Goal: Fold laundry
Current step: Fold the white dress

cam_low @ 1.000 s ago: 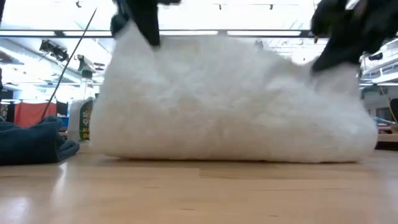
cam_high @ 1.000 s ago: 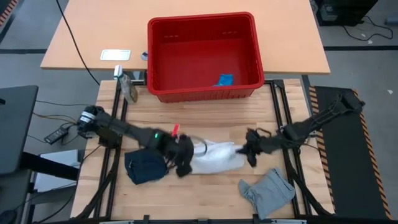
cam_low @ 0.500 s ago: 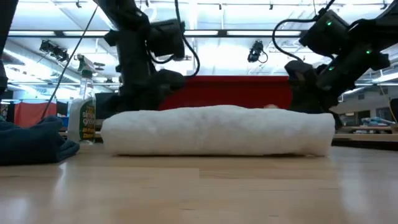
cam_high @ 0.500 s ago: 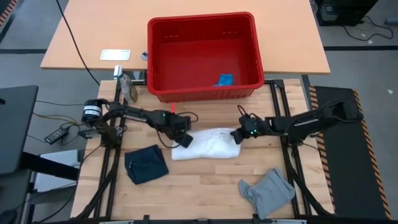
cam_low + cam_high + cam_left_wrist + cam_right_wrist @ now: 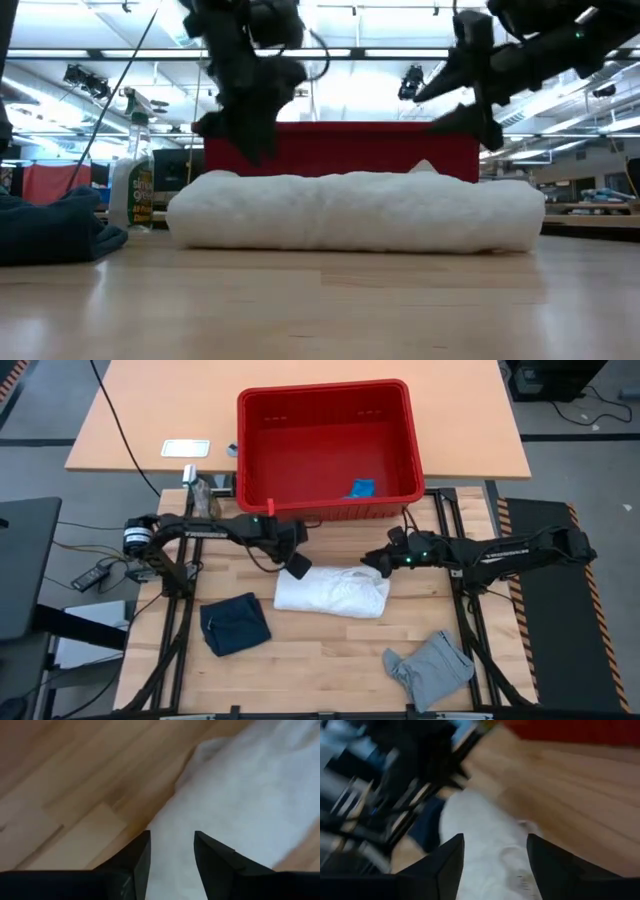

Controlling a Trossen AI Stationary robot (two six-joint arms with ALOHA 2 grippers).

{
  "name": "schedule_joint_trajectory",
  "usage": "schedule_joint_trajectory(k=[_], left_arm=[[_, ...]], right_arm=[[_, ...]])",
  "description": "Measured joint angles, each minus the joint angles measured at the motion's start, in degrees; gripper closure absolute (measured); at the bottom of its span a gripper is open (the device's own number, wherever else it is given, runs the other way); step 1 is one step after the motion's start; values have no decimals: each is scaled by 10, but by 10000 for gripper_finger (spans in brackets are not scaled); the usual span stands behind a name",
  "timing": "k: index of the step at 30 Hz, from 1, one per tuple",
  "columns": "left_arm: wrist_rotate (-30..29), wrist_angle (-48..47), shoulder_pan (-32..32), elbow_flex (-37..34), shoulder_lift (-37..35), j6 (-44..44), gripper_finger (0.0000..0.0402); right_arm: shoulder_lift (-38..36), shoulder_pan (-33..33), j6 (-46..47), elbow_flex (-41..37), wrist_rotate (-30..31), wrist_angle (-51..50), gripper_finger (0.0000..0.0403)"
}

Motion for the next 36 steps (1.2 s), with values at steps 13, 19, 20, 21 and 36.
schedule_joint_trajectory(k=[13, 19, 20, 21, 36], left_arm=[[-25, 93, -92, -4, 14, -2, 248], [-26, 93, -139, -31, 62, -70, 248], [-26, 97, -145, -33, 72, -90, 248], [-27, 100, -151, -34, 83, -114, 248], [-8, 564, -221, -5, 215, -364, 257]], right_arm=[[129, 37, -64, 5, -115, 22, 256], [204, 63, -50, 5, -145, 9, 284], [212, 64, -47, 6, -145, -3, 288], [219, 65, -42, 6, -145, -18, 293], [63, 34, -28, 26, -31, -374, 320]])
